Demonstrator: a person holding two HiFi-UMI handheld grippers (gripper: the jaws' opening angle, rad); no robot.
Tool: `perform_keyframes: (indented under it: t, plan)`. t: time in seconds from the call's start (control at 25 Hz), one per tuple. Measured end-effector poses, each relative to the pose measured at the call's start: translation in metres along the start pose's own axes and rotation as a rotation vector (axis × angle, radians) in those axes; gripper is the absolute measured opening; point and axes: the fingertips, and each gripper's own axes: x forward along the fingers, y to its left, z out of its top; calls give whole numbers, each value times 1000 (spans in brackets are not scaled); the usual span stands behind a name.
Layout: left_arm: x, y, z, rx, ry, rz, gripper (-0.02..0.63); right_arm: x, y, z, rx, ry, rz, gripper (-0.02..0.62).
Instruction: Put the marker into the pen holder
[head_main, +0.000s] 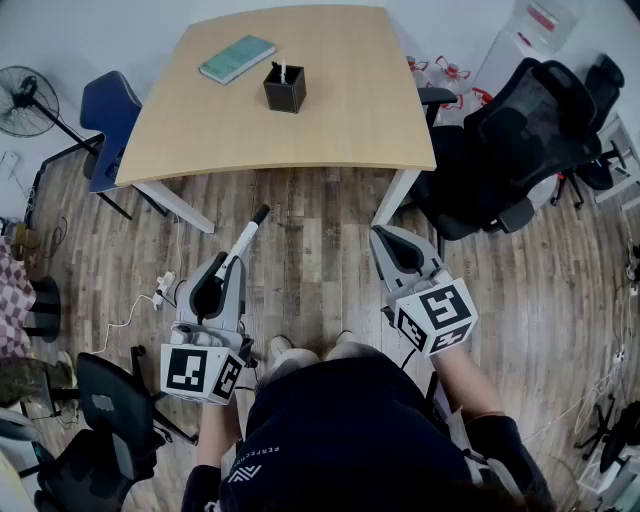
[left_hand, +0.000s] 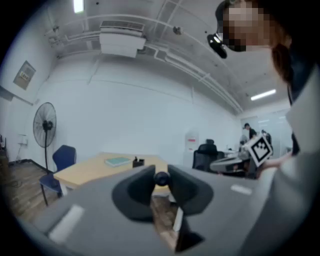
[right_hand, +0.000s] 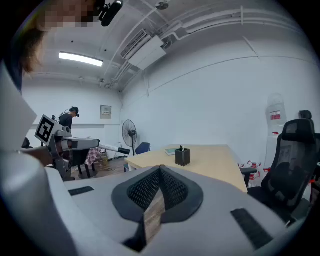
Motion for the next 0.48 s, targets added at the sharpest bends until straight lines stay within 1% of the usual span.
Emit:
perform_keyframes:
  t: [0.16,0.28,0.48]
  plan:
    - [5,-18,-6,13,14,9,74,-9,-9,-2,49,-28,23,0]
    - [4,-33,-11,7,27,10,74,-17,-13,-8,95,-25,46,0]
    - [6,-54,-11,11,40,-11,74,-23,-16,-11,104,-17,77,0]
